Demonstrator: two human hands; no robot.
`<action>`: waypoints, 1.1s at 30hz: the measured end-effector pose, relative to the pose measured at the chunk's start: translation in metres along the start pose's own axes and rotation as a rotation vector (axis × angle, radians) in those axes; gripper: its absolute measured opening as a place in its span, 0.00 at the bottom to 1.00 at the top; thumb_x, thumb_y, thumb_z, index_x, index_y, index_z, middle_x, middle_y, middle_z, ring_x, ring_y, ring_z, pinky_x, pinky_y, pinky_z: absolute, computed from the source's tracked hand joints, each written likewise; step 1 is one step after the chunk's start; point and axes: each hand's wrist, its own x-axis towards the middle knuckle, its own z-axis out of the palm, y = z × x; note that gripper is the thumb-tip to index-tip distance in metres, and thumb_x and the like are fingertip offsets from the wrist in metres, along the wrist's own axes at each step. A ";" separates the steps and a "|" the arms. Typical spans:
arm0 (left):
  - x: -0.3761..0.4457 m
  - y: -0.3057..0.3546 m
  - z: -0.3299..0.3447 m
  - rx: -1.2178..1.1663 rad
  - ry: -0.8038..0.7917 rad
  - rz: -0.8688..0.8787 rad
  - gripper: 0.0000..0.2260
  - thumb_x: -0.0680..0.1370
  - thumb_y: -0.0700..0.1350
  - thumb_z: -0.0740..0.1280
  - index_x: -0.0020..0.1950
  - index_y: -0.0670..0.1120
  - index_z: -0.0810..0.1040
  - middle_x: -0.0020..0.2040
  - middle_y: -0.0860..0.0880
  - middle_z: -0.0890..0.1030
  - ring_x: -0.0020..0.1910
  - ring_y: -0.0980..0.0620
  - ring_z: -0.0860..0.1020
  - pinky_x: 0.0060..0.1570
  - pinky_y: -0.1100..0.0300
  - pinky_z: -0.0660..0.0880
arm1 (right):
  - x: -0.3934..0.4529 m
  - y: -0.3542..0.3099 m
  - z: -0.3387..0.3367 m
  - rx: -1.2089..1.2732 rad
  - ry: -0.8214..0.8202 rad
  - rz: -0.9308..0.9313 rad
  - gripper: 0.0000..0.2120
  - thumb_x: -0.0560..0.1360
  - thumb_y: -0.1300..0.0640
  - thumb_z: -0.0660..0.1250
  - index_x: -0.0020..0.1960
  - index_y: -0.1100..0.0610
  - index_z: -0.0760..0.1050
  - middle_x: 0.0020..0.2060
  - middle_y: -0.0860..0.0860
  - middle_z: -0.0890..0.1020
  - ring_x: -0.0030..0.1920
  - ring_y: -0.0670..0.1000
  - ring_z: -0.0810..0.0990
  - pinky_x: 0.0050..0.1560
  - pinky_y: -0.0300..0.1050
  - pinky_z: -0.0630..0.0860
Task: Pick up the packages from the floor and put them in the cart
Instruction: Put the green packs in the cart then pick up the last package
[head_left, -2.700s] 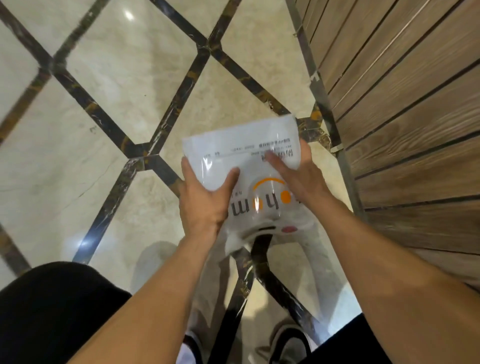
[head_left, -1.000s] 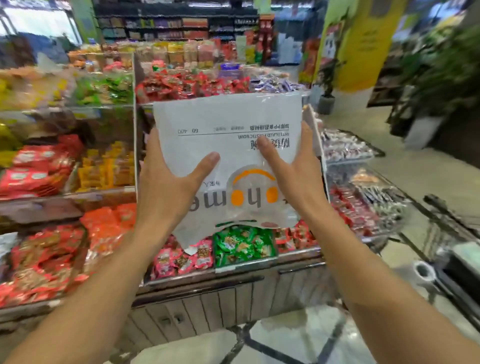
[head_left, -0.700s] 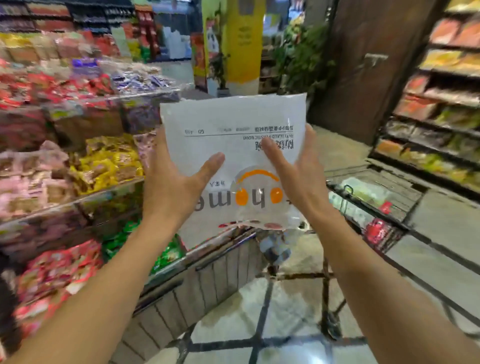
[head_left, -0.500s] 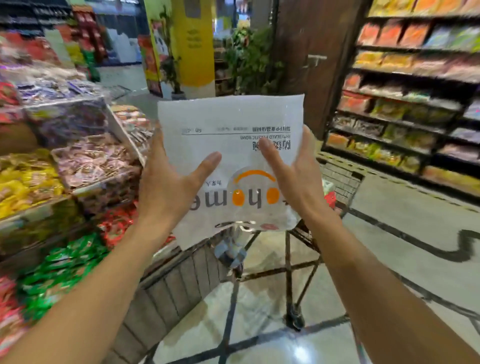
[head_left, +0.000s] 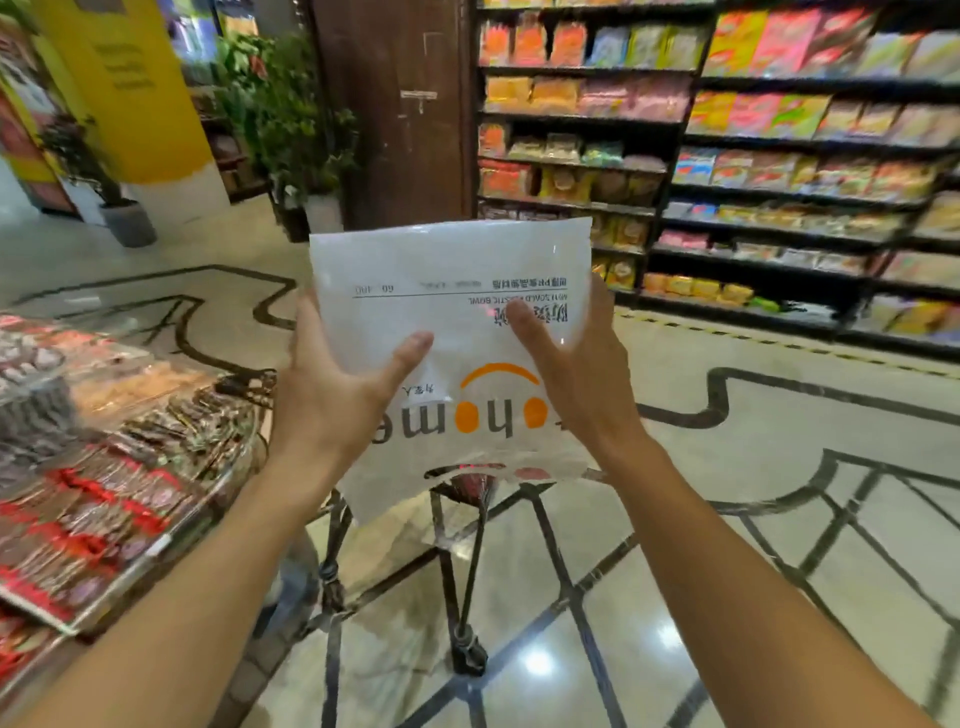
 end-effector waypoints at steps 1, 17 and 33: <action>0.009 0.000 0.018 0.006 -0.028 0.001 0.37 0.65 0.73 0.73 0.65 0.55 0.67 0.59 0.51 0.80 0.53 0.48 0.82 0.47 0.47 0.83 | 0.009 0.012 -0.007 -0.006 0.020 0.011 0.29 0.75 0.32 0.70 0.70 0.34 0.62 0.56 0.35 0.81 0.54 0.33 0.80 0.50 0.34 0.74; 0.221 -0.031 0.279 -0.059 -0.245 -0.062 0.30 0.67 0.68 0.76 0.62 0.59 0.69 0.54 0.56 0.82 0.51 0.52 0.81 0.42 0.55 0.77 | 0.257 0.196 -0.027 -0.136 0.133 0.212 0.36 0.70 0.27 0.69 0.71 0.39 0.62 0.57 0.41 0.82 0.55 0.45 0.83 0.55 0.56 0.83; 0.394 -0.113 0.426 0.090 -0.076 -0.222 0.36 0.69 0.69 0.74 0.72 0.61 0.65 0.63 0.58 0.78 0.58 0.50 0.78 0.52 0.48 0.78 | 0.486 0.350 0.062 -0.062 -0.133 0.267 0.36 0.70 0.26 0.68 0.72 0.37 0.62 0.59 0.40 0.82 0.58 0.45 0.82 0.59 0.54 0.81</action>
